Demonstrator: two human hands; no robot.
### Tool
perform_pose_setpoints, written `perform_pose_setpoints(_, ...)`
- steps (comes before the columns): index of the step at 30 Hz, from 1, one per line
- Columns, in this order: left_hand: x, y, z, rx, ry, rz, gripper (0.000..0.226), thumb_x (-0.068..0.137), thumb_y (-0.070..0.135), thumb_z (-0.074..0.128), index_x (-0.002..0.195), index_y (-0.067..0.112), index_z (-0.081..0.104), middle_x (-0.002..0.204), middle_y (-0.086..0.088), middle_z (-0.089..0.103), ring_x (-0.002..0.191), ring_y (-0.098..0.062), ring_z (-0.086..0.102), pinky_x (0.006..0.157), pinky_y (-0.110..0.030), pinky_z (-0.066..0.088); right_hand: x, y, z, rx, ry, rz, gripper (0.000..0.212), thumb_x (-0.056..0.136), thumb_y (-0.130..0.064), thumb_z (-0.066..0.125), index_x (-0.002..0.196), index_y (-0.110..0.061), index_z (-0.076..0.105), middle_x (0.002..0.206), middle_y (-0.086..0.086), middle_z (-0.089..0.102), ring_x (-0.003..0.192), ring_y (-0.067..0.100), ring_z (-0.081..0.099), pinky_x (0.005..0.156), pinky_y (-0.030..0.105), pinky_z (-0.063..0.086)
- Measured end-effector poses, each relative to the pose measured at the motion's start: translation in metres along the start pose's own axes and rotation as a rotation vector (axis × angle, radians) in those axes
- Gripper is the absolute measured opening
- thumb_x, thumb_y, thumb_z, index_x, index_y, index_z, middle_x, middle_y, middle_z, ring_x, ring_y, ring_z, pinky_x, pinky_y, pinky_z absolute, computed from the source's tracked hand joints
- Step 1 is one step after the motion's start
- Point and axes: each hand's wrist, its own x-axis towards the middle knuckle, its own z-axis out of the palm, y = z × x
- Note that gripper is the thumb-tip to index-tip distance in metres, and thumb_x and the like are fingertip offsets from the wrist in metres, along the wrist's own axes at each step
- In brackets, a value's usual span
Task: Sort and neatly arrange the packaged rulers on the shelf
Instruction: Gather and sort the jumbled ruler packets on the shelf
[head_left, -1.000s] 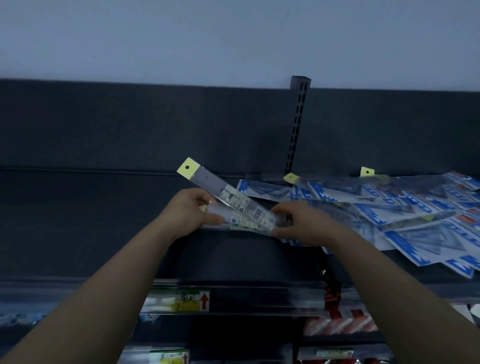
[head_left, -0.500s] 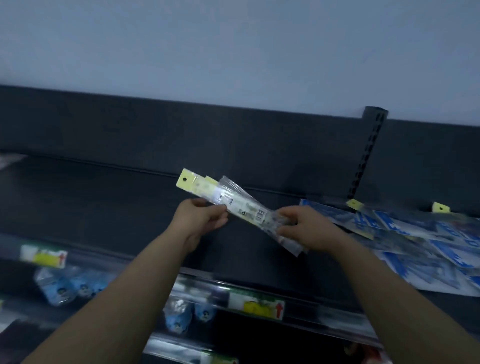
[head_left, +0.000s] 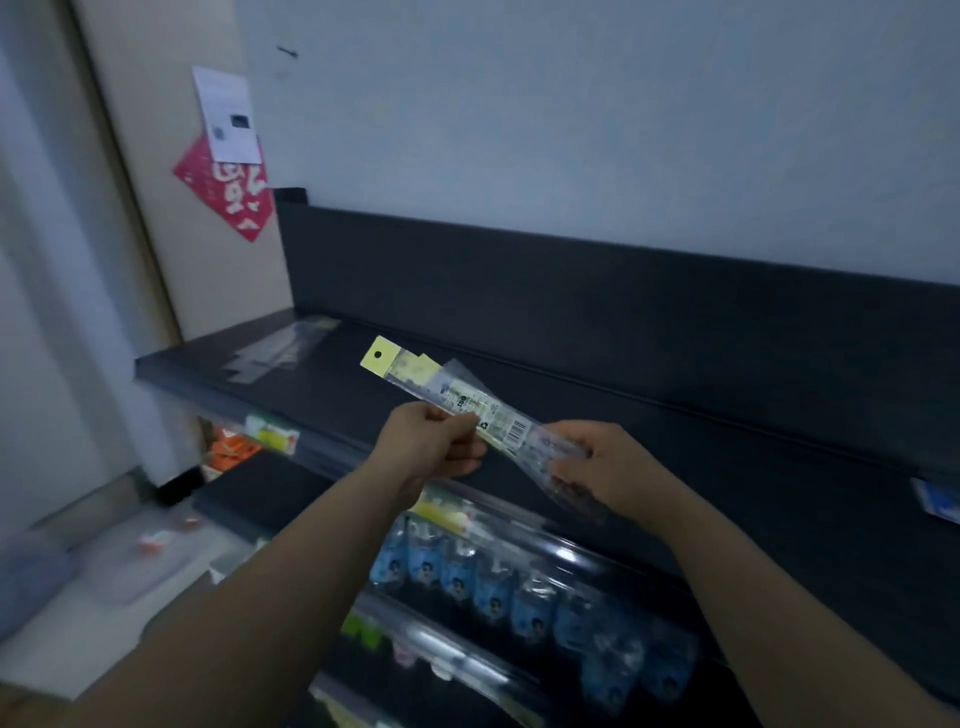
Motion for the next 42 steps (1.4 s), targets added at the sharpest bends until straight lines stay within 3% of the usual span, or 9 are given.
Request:
perform_pose_setpoints(4,0.007,0.008,-0.064,0.04,0.067,0.013,0.029,0.089,0.007,0.066,0.109,-0.008,0.052,0.079,-0.021,0.066,0.056,-0.018,0.067,0.051,-0.028,0.057,0.032,-0.029,0.06,0.071,-0.022,0.007,0.034,0.086,-0.001,0.061,0.112,-0.022,0.068,0.093,0.019,0.072,0.079,0.037,0.066,0.074,0.045,0.053)
perform_pose_setpoints(13,0.064,0.027,-0.159,0.064,0.246,0.033,0.032,0.087,0.003,0.068,0.112,-0.005,0.049,0.08,-0.023,0.064,0.064,-0.029,0.066,0.052,-0.035,0.06,0.127,-0.068,0.144,0.182,-0.107,0.058,0.025,0.086,0.0,0.058,0.101,-0.015,0.071,0.083,0.016,0.069,0.066,0.024,0.055,0.058,0.034,0.044)
perform_pose_setpoints(18,0.114,0.03,-0.188,0.072,0.203,-0.042,0.058,0.084,-0.003,0.068,0.132,0.011,0.039,0.1,-0.021,0.068,0.079,-0.035,0.071,0.055,-0.038,0.06,0.195,-0.08,0.176,0.199,-0.122,0.096,0.022,0.085,-0.002,0.059,0.097,-0.016,0.069,0.095,0.013,0.073,0.087,0.032,0.069,0.081,0.044,0.056)
perform_pose_setpoints(26,0.196,0.056,-0.23,0.03,0.236,-0.036,0.06,0.082,-0.014,0.062,0.131,0.011,0.039,0.103,-0.022,0.065,0.077,-0.031,0.067,0.068,-0.045,0.058,0.285,-0.105,0.219,0.237,-0.082,0.055,0.012,0.087,-0.011,0.059,0.094,-0.009,0.069,0.095,0.017,0.071,0.08,0.027,0.067,0.076,0.042,0.055)
perform_pose_setpoints(29,0.218,0.058,-0.247,0.163,0.23,-0.057,0.032,0.081,-0.011,0.066,0.102,0.008,0.05,0.087,-0.016,0.066,0.073,-0.028,0.068,0.067,-0.04,0.06,0.304,-0.107,0.234,0.214,-0.061,0.077,0.018,0.089,-0.02,0.06,0.099,-0.007,0.068,0.099,0.015,0.07,0.081,0.021,0.063,0.07,0.031,0.049)
perform_pose_setpoints(32,0.243,0.059,-0.264,0.371,0.261,-0.039,0.023,0.078,-0.004,0.072,0.077,0.012,0.056,0.086,-0.017,0.068,0.076,-0.03,0.07,0.067,-0.039,0.061,0.32,-0.111,0.249,0.17,-0.03,0.086,0.022,0.087,-0.028,0.061,0.094,-0.008,0.067,0.096,0.015,0.07,0.081,0.022,0.064,0.073,0.037,0.053)
perform_pose_setpoints(36,0.27,0.06,-0.285,0.743,0.261,0.047,0.016,0.073,0.012,0.078,0.084,0.006,0.067,0.083,-0.013,0.071,0.07,-0.023,0.068,0.063,-0.036,0.06,0.334,-0.118,0.264,0.037,0.027,0.063,0.025,0.089,-0.027,0.057,0.082,-0.004,0.064,0.08,0.012,0.068,0.068,0.018,0.059,0.059,0.033,0.048)
perform_pose_setpoints(39,0.281,0.06,-0.3,1.007,0.222,0.122,0.018,0.077,0.016,0.072,0.075,0.016,0.054,0.086,-0.006,0.062,0.078,-0.019,0.059,0.068,-0.029,0.048,0.338,-0.121,0.273,-0.189,0.022,0.051,0.015,0.09,-0.023,0.056,0.085,-0.012,0.064,0.091,0.01,0.061,0.081,0.023,0.059,0.071,0.033,0.048)
perform_pose_setpoints(42,0.289,0.058,-0.315,1.119,0.203,0.205,0.013,0.082,0.016,0.065,0.09,0.007,0.06,0.093,-0.008,0.063,0.083,-0.022,0.058,0.067,-0.029,0.043,0.339,-0.126,0.276,-0.438,-0.012,0.067,0.021,0.091,-0.033,0.054,0.092,-0.014,0.064,0.109,0.009,0.049,0.101,0.026,0.05,0.084,0.032,0.045)
